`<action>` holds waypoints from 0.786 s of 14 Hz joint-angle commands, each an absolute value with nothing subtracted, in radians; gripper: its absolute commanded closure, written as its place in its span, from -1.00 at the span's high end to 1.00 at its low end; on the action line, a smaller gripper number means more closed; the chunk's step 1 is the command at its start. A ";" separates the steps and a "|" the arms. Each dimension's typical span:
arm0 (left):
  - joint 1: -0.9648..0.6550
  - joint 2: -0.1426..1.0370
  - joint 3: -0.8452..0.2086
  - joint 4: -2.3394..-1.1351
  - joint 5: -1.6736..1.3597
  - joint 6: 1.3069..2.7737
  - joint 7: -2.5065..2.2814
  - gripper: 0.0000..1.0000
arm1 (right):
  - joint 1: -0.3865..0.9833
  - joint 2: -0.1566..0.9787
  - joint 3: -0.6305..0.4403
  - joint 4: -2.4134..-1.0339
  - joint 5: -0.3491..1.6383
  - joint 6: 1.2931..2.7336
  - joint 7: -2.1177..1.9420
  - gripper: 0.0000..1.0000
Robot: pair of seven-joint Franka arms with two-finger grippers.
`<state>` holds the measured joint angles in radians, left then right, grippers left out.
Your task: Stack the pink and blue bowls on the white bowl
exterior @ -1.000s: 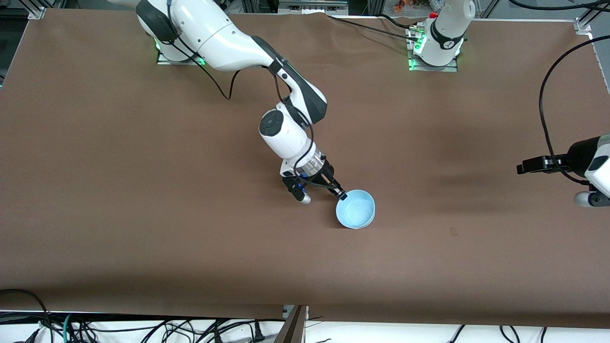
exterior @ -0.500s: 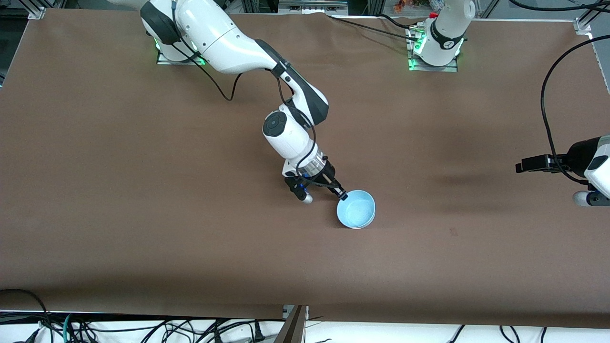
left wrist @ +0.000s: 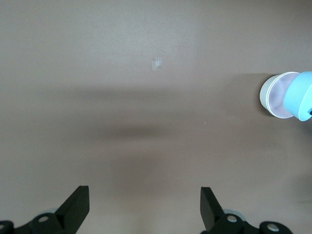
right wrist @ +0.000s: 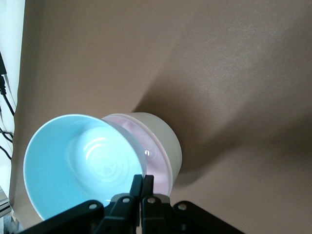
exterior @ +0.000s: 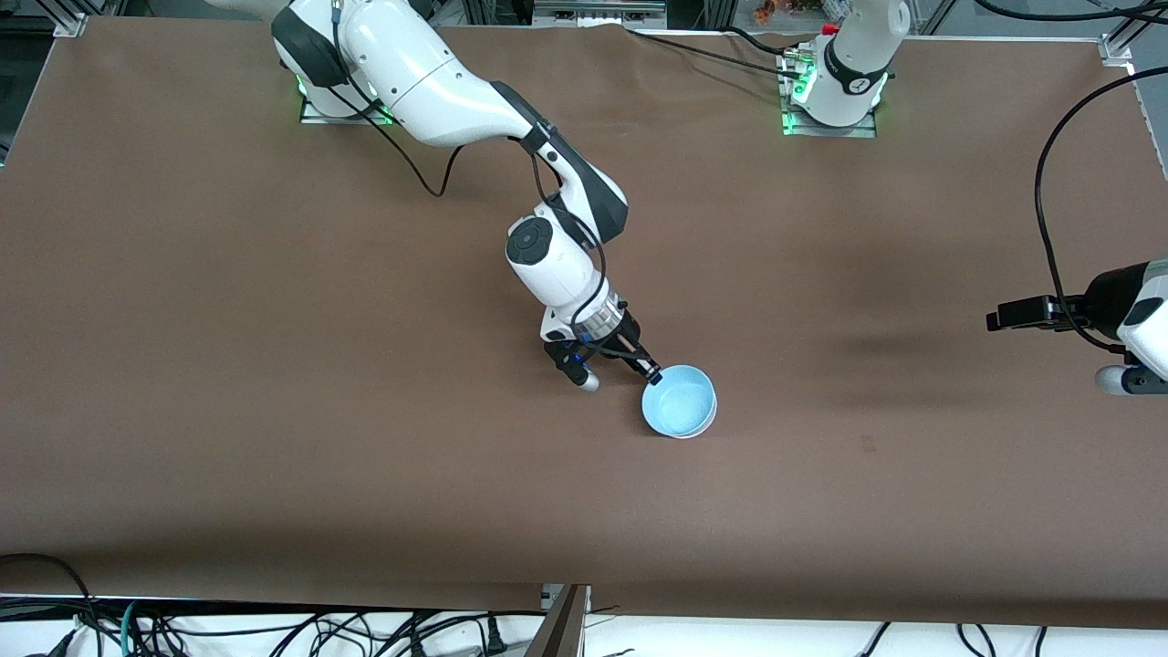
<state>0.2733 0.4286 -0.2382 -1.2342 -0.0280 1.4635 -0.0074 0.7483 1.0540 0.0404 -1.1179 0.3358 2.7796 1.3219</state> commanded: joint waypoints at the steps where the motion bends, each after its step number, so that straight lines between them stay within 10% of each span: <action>1: 0.270 0.417 -0.242 -1.244 -0.002 1.459 0.015 1.00 | 0.755 1.072 0.034 -1.083 0.308 2.780 1.322 -1.00; 11: 0.265 0.413 -0.276 -1.250 0.132 1.515 0.098 1.00 | 0.755 1.077 0.034 -1.086 0.278 2.777 1.321 -1.00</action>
